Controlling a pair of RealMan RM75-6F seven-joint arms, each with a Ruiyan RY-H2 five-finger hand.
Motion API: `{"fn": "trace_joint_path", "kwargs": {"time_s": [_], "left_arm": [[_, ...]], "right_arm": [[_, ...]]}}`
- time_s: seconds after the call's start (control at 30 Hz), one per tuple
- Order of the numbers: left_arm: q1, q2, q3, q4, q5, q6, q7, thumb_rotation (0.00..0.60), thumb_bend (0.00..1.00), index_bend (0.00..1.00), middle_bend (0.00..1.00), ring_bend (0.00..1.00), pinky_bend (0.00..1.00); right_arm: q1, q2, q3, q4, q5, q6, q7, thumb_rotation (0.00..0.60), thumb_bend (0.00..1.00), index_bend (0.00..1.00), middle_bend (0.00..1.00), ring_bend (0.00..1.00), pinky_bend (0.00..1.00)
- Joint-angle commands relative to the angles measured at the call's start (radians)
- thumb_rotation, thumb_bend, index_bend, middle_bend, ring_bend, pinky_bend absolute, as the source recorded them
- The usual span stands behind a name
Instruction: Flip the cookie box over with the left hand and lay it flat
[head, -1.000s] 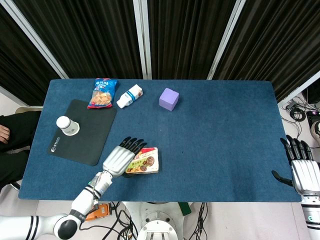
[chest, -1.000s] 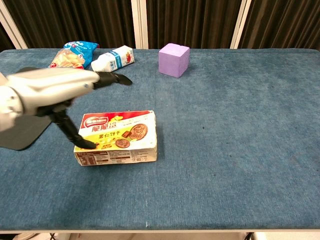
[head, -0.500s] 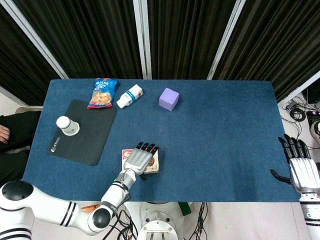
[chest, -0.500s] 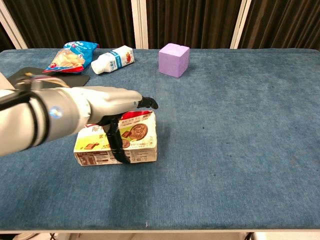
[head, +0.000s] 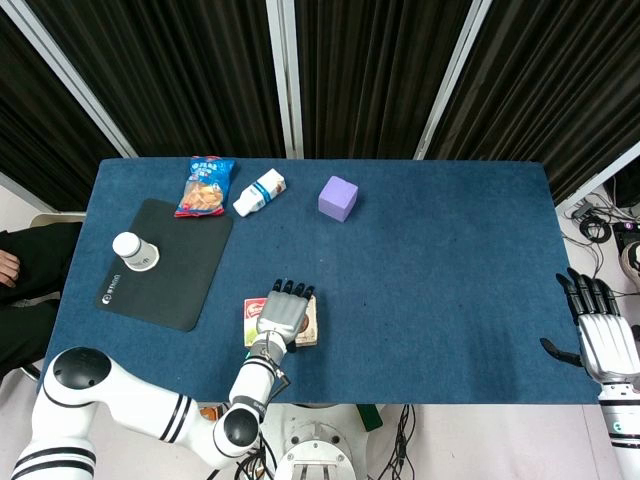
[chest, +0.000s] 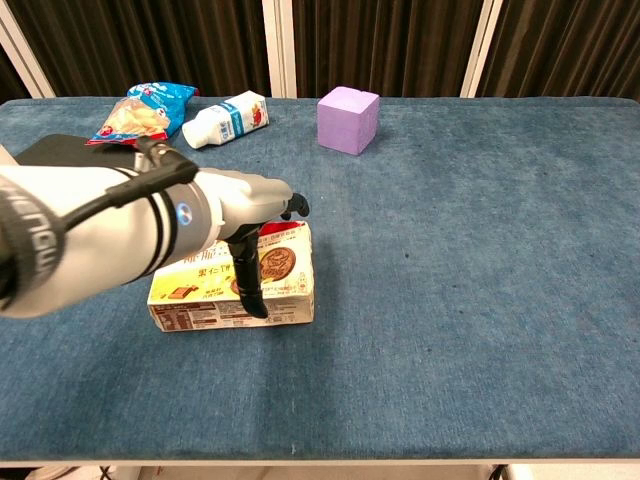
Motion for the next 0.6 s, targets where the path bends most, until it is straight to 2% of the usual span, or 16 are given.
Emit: {"fn": "trace_joint_path", "kwargs": {"time_s": [0.03, 0.17, 0.27, 0.37, 0.43, 0.6], "left_arm": [[-0.016, -0.016, -0.009, 0.026, -0.027, 0.003, 0.002, 0.6, 0.0, 0.0, 0.1, 0.05, 0.0], [-0.033, -0.037, -0.008, 0.066, -0.045, 0.017, 0.006, 0.6, 0.0, 0.04, 0.13, 0.08, 0.0], [-0.027, -0.05, -0.011, 0.084, -0.027, 0.007, -0.029, 0.6, 0.02, 0.14, 0.2, 0.14, 0.04], [-0.012, -0.05, 0.002, 0.091, 0.014, -0.013, -0.072, 0.6, 0.13, 0.25, 0.31, 0.24, 0.14], [0.0, -0.03, 0.008, 0.076, 0.044, -0.034, -0.098, 0.6, 0.18, 0.28, 0.35, 0.28, 0.17], [0.056, 0.065, 0.013, 0.001, 0.184, -0.121, -0.225, 0.6, 0.18, 0.28, 0.37, 0.31, 0.18]], "right_arm": [[0.001, -0.002, -0.002, 0.005, 0.0, -0.003, 0.005, 0.6, 0.28, 0.0, 0.0, 0.0, 0.0], [-0.001, -0.004, -0.003, 0.014, 0.003, -0.005, 0.015, 0.6, 0.28, 0.0, 0.0, 0.0, 0.0], [-0.002, -0.006, -0.004, 0.019, 0.004, -0.005, 0.021, 0.6, 0.28, 0.0, 0.0, 0.0, 0.0], [-0.002, -0.007, -0.006, 0.022, 0.002, -0.005, 0.024, 0.6, 0.28, 0.0, 0.0, 0.0, 0.0], [-0.004, -0.006, -0.006, 0.023, 0.002, -0.002, 0.027, 0.6, 0.28, 0.0, 0.0, 0.0, 0.0], [-0.008, -0.004, -0.006, 0.023, 0.002, 0.004, 0.03, 0.6, 0.28, 0.0, 0.0, 0.0, 0.0]]}}
